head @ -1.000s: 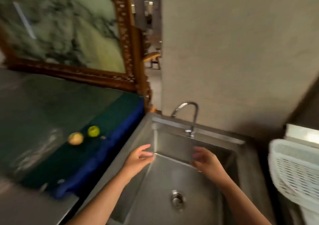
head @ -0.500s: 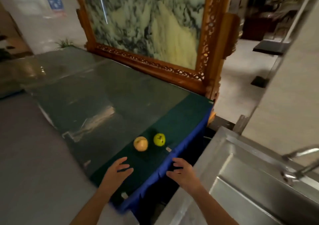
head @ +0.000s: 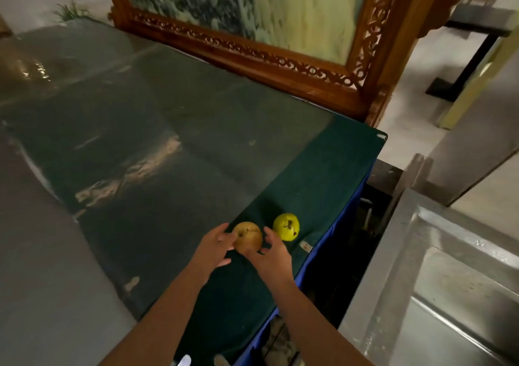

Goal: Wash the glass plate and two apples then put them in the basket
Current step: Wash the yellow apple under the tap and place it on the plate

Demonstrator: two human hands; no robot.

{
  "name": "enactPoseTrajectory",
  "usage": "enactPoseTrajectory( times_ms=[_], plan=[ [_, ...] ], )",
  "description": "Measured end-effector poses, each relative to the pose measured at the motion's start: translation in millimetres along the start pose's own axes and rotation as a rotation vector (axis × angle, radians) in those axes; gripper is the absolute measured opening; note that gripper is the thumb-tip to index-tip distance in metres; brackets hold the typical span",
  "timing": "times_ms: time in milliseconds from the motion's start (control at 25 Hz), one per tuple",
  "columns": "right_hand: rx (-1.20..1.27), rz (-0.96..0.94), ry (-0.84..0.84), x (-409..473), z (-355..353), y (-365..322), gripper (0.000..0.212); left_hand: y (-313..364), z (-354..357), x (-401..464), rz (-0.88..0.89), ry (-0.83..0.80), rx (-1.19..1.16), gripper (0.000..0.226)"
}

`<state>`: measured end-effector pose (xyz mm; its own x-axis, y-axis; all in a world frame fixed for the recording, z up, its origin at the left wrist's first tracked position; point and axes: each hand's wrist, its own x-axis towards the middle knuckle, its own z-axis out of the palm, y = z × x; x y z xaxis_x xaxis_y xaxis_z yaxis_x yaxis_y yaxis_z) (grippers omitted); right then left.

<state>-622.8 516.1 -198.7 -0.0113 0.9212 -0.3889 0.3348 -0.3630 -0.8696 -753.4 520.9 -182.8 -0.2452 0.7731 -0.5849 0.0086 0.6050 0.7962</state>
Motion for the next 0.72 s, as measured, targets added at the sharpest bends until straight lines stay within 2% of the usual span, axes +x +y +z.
enactPoseTrajectory(
  times_ms=[160,400,560,720],
  plan=[
    [0.052,0.035,0.085,6.9,7.7,0.9,0.066,-2.3,8.6,8.6,0.01,-0.004,-0.034,0.021],
    [0.153,-0.048,0.058,-34.2,-24.8,5.5,0.058,3.7,11.6,-26.9,0.103,-0.101,-0.1,0.017],
    [0.224,-0.127,0.105,-71.4,-95.9,4.9,0.051,23.1,55.1,-73.4,0.125,-0.277,-0.175,0.019],
    [0.259,-0.165,0.216,-109.8,-190.1,31.9,0.055,25.4,140.1,-118.3,0.126,-0.468,-0.214,0.024]
  ],
)
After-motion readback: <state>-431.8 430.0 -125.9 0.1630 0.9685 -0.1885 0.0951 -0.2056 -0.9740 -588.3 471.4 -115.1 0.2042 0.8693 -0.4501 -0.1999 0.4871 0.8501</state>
